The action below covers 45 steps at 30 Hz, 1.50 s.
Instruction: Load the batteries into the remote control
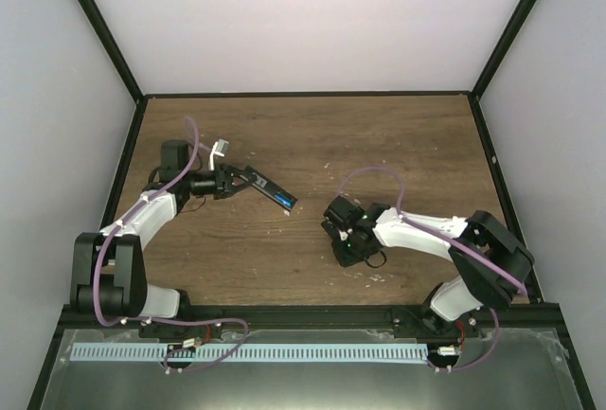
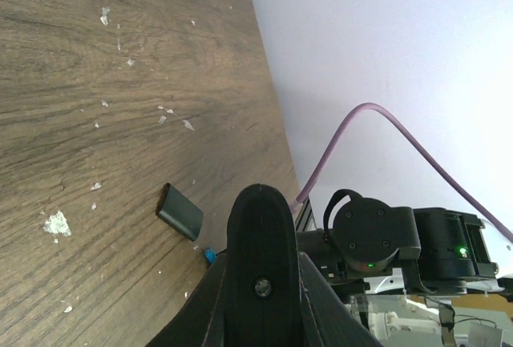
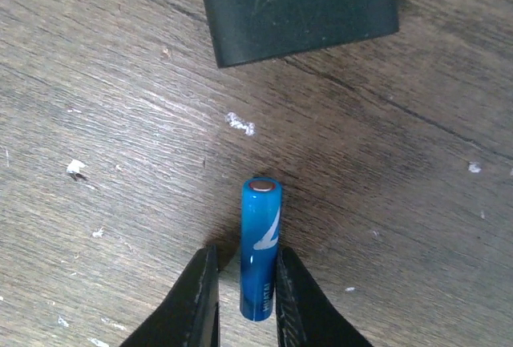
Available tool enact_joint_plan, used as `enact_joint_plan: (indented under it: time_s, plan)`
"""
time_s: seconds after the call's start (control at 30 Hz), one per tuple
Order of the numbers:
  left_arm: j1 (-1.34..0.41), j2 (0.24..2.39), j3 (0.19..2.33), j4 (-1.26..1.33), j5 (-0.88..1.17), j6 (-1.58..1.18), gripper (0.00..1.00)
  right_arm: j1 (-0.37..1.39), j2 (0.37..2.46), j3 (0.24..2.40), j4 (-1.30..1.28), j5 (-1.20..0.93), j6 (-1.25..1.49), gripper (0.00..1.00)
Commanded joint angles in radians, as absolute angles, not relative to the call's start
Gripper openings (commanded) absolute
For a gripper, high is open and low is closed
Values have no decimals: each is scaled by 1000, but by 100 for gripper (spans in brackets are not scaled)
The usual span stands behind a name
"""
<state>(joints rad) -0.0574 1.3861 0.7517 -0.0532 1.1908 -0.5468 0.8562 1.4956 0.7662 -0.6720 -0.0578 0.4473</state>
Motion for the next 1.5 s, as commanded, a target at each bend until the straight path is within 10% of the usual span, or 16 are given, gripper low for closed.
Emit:
enact_joint_plan:
  time_s: [0.0,1.47]
  plan:
    - [-52,1386,763,-23,1213,-558,0,873,1523,762,-714,-27,461,12]
    - [-178,1424,744,-149,1350,-415,0,873,1724,1677,-1320,-280,224,1]
